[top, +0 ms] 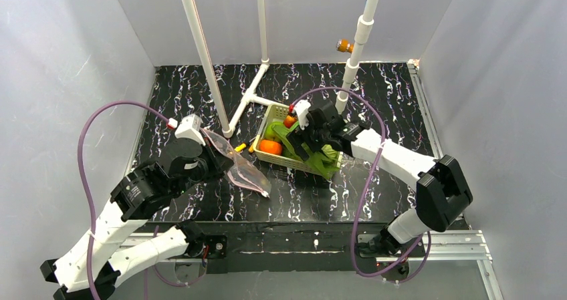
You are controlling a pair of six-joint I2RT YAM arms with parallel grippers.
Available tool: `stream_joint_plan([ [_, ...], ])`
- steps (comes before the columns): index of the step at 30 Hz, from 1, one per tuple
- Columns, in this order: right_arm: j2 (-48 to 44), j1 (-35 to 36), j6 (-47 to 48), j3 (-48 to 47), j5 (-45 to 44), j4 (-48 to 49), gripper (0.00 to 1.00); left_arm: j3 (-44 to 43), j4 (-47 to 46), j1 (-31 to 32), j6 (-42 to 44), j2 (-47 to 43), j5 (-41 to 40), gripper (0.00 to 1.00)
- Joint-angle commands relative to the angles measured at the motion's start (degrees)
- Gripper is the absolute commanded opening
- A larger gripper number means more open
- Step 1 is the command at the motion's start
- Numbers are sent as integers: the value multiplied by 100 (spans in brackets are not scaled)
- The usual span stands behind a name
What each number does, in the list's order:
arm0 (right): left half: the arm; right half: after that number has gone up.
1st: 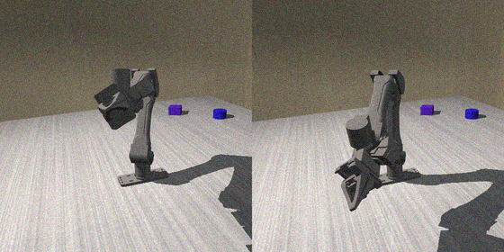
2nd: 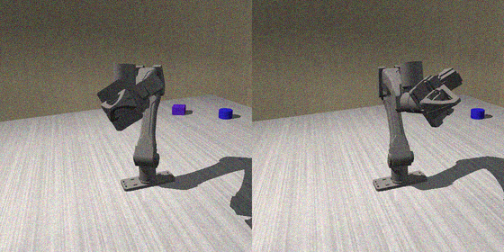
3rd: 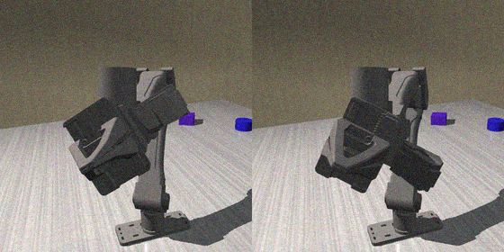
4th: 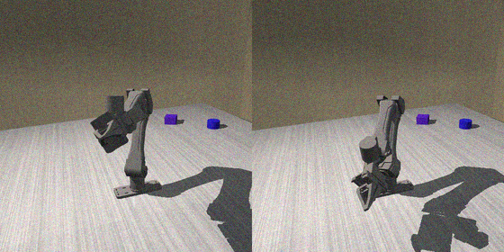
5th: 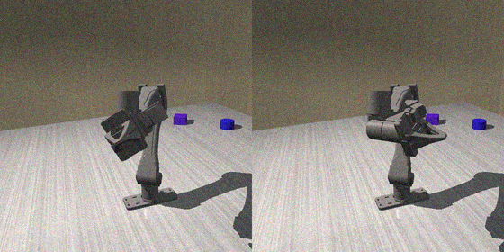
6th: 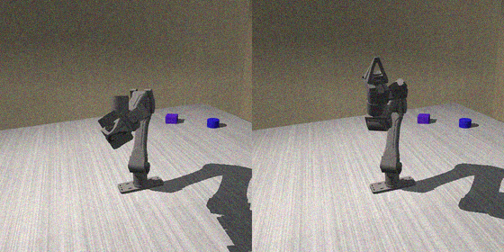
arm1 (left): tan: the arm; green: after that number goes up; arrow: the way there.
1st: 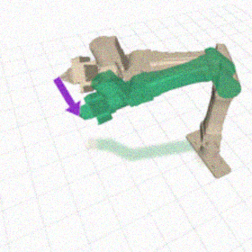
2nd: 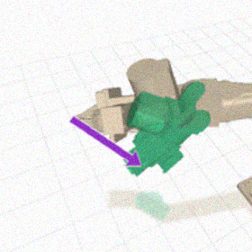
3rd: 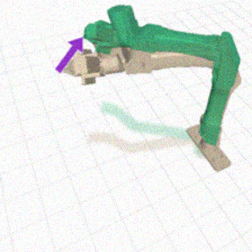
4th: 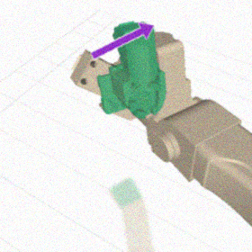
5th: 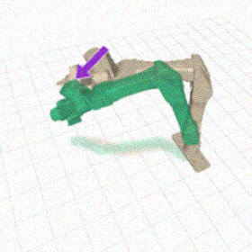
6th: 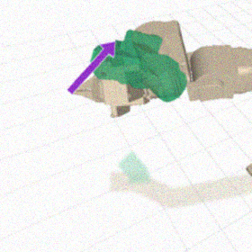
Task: Place the food in the zip-top bag and seal the zipper
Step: Pick up the fake vegetable from the bin.
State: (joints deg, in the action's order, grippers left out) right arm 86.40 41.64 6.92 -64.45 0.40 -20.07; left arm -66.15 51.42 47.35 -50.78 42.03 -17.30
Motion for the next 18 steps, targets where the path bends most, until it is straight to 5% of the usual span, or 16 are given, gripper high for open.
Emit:
stream_joint_plan([
  [1, -151, -50, -244, 617, -284, 1184, 98, -65, -37, -10, 34, 5, 38, 0],
  [9, -61, -64, -436, 714, -577, 1445, 95, -191, 41, -13, 130, 276, -33, 0],
  [12, -160, -94, -522, 823, -203, 1618, 79, -540, 370, -14, 306, 509, -219, 0],
  [18, -138, -103, -641, 655, 93, 1558, 33, -1673, 1627, -16, 1029, 1109, -612, 0],
])
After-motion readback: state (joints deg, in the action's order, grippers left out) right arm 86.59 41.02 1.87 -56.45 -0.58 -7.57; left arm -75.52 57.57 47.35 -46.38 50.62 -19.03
